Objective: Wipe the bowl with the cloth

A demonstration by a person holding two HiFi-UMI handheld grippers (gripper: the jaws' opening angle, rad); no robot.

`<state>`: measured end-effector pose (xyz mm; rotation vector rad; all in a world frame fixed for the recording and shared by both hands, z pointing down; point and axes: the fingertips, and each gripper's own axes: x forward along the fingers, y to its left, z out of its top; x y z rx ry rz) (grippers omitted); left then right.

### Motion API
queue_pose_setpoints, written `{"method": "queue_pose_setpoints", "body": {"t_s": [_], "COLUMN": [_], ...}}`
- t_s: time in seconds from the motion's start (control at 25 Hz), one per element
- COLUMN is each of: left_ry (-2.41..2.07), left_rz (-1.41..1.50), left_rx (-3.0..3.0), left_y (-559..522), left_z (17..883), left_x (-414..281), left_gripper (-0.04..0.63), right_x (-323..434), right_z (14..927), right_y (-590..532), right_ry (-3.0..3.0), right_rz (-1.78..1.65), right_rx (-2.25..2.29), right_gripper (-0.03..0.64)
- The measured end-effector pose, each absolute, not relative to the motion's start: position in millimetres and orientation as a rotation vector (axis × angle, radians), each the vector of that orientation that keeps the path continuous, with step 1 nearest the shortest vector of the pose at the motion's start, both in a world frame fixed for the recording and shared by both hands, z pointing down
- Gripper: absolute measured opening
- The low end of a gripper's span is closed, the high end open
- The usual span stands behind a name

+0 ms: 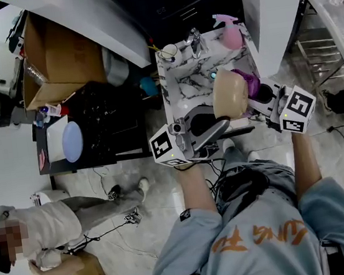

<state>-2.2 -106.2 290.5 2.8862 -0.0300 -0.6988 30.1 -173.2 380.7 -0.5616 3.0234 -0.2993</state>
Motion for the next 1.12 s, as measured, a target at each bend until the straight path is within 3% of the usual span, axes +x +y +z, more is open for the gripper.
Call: {"method": "queue_pose_setpoints", "body": {"t_s": [0.48,0.76,1.12], "left_ry": [-0.553,-0.865,-0.683], "left_rz": [-0.542,0.089,0.989], "left_rx": [2.841,2.921,2.965], "left_y": [-162.7,-182.4,-155.7], "left_z": [305.2,357.1,433.5], "left_x": [-2.0,6.0,13.0], "left_gripper": [0.032,0.032,0.032], "right_x": [7.6,7.4,52.7], "right_z": [389.1,384.2,367.8], "right_y": [-149.6,-139.3,-171.4], "right_ry": [3.114,3.103,2.934], "right_rz": [-0.329,-0.325,-0.323], "right_rx": [-0.362,-0.292,-0.573], "right_gripper": [0.083,0.083,0.083]}}
